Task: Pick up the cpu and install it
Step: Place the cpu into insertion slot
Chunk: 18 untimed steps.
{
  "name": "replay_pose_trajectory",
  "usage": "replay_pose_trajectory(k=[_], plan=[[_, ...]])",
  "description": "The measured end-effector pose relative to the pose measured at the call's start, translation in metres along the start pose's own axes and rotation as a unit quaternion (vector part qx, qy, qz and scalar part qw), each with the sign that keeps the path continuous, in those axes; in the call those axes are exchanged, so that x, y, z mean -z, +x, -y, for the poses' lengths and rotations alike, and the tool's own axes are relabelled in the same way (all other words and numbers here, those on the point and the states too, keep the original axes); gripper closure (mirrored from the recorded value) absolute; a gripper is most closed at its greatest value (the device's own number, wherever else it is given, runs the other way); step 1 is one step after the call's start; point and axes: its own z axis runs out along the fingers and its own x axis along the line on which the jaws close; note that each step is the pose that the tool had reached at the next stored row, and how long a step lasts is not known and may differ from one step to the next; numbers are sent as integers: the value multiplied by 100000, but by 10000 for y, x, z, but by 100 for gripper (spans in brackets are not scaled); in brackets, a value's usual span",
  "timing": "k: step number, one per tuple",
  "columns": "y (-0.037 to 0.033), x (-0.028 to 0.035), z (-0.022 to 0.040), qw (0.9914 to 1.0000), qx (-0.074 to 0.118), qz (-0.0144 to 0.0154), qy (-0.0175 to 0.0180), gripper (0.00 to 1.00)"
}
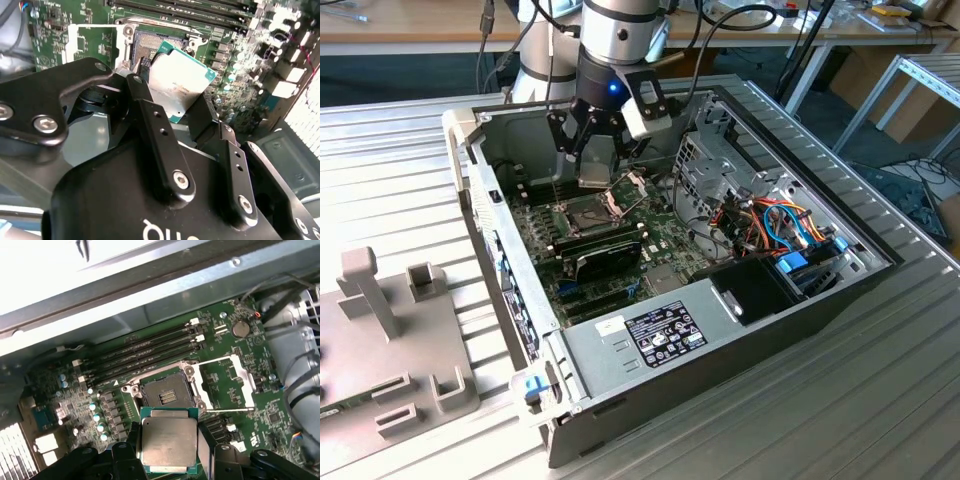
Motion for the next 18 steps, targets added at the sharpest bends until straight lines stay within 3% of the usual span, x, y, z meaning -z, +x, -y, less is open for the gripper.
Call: replay_pose_trajectory(k=[15, 18], plan=[[0, 0, 0, 100000, -316, -5, -3, 45], [0, 0, 0, 99987, -1629, -32, 0, 45]])
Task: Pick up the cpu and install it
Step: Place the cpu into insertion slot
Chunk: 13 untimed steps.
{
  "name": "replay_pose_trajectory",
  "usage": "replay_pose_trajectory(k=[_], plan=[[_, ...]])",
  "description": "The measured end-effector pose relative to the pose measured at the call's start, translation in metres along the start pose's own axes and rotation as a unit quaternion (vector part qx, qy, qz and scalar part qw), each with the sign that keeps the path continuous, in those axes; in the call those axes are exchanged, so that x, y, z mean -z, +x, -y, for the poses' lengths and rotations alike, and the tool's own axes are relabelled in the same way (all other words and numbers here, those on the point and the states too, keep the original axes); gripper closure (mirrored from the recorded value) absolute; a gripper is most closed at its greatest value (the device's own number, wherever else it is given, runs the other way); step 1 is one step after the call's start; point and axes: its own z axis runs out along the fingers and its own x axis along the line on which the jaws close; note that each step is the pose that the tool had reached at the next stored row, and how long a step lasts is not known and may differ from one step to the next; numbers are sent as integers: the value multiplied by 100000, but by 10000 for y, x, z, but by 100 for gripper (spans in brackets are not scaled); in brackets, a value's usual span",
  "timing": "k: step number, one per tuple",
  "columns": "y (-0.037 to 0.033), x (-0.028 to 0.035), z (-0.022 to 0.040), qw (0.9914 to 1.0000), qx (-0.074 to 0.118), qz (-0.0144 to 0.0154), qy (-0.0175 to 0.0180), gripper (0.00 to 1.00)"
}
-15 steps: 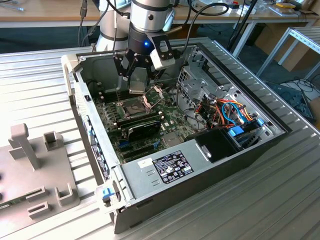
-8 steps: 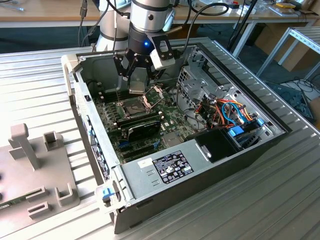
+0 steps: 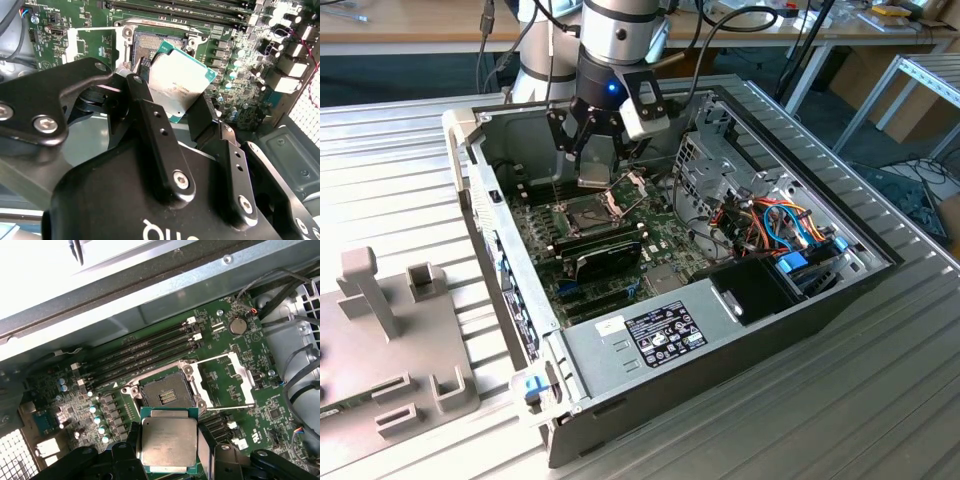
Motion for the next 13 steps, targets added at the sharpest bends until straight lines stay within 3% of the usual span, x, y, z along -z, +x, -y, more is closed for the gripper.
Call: replay_pose_trajectory(k=[5, 9, 13], plan=[[0, 0, 0, 99958, -2883, -60, 0, 45], [0, -1, 0, 99825, -5915, -121, 1, 45], [0, -1, 0, 99821, -5982, -126, -1, 45]])
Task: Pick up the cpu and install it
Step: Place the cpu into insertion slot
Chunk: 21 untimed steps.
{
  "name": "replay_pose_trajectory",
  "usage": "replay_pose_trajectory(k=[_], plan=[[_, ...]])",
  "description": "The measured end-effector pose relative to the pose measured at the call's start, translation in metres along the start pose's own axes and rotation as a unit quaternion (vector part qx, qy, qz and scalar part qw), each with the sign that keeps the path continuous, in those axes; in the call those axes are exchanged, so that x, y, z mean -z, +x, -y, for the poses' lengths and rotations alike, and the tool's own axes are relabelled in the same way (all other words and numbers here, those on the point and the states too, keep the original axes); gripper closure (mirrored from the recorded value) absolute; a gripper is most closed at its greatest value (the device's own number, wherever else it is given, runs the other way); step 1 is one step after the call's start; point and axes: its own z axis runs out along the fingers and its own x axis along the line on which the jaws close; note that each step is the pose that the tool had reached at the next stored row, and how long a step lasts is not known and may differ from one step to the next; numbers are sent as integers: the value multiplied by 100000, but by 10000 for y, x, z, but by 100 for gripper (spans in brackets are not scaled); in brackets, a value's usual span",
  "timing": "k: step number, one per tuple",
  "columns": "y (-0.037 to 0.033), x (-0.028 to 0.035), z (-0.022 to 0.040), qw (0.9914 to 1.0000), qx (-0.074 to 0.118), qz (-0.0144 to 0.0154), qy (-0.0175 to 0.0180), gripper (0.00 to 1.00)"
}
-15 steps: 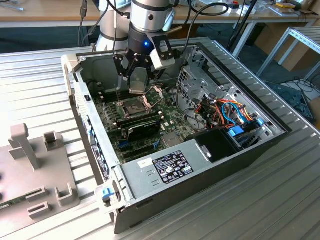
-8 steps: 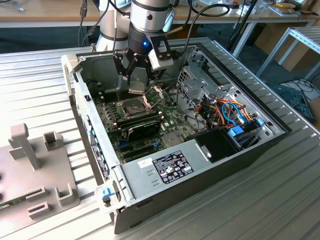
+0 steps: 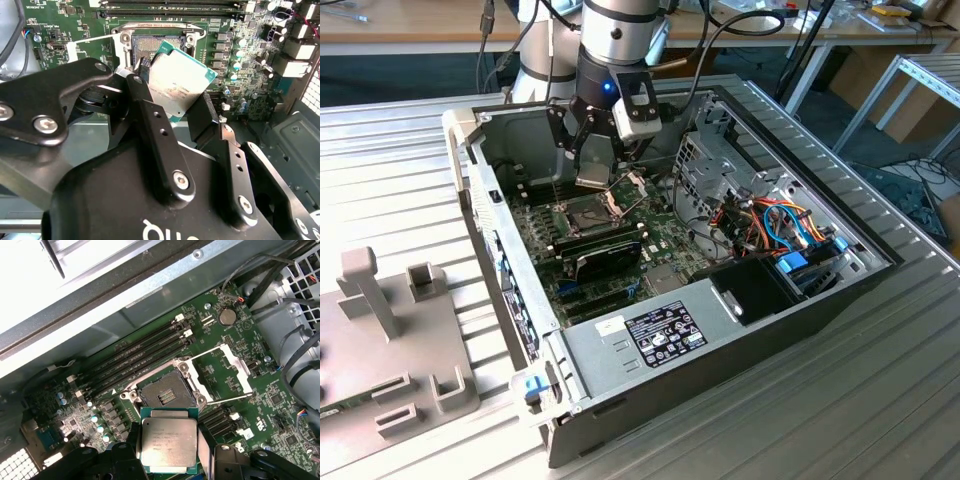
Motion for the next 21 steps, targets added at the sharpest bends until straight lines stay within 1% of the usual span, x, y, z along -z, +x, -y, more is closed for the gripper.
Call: replay_pose_trajectory(k=[6, 8, 10, 11, 12, 14, 15, 16, 18, 21], plan=[[0, 0, 0, 99999, -349, -7, 1, 45], [0, -1, 0, 99991, -1323, -25, 5, 45], [0, -3, 0, 99955, -3007, -61, 2, 45], [0, -5, 0, 99917, -4070, -83, 1, 45], [0, -7, 0, 99832, -5788, -117, 0, 45], [0, -11, 0, 99668, -8143, -167, 3, 45], [0, -12, 0, 99597, -8971, -183, 3, 45], [0, -14, 0, 99493, -10055, -206, 4, 45], [0, -15, 0, 99340, -11465, -235, 6, 45], [0, -15, 0, 99338, -11484, -235, 6, 45]])
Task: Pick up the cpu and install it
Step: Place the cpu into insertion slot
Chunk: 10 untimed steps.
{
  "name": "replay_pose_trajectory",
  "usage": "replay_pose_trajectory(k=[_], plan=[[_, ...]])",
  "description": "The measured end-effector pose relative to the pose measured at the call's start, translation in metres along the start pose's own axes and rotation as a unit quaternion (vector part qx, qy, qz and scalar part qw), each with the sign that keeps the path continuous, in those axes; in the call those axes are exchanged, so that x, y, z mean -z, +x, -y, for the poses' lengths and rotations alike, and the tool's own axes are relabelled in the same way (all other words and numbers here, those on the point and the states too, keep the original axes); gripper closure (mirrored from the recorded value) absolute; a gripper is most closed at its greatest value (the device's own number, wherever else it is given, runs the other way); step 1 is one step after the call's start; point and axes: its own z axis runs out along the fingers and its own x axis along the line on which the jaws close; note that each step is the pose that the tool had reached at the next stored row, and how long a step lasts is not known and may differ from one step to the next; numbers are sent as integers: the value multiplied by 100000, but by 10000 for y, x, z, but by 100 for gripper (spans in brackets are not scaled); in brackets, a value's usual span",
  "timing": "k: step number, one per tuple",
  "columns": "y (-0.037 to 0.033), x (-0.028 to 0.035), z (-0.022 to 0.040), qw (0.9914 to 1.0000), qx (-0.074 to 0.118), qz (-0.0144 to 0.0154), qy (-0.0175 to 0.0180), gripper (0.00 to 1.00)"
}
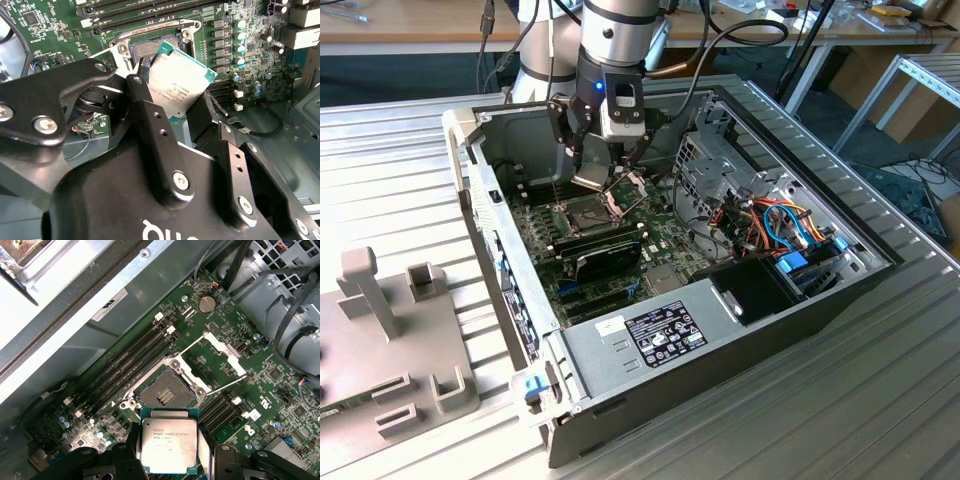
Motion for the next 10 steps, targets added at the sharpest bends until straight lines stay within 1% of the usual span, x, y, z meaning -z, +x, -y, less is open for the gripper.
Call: replay_pose_trajectory(k=[10], plan=[[0, 0, 0, 100000, -131, -3, -3, 45]])
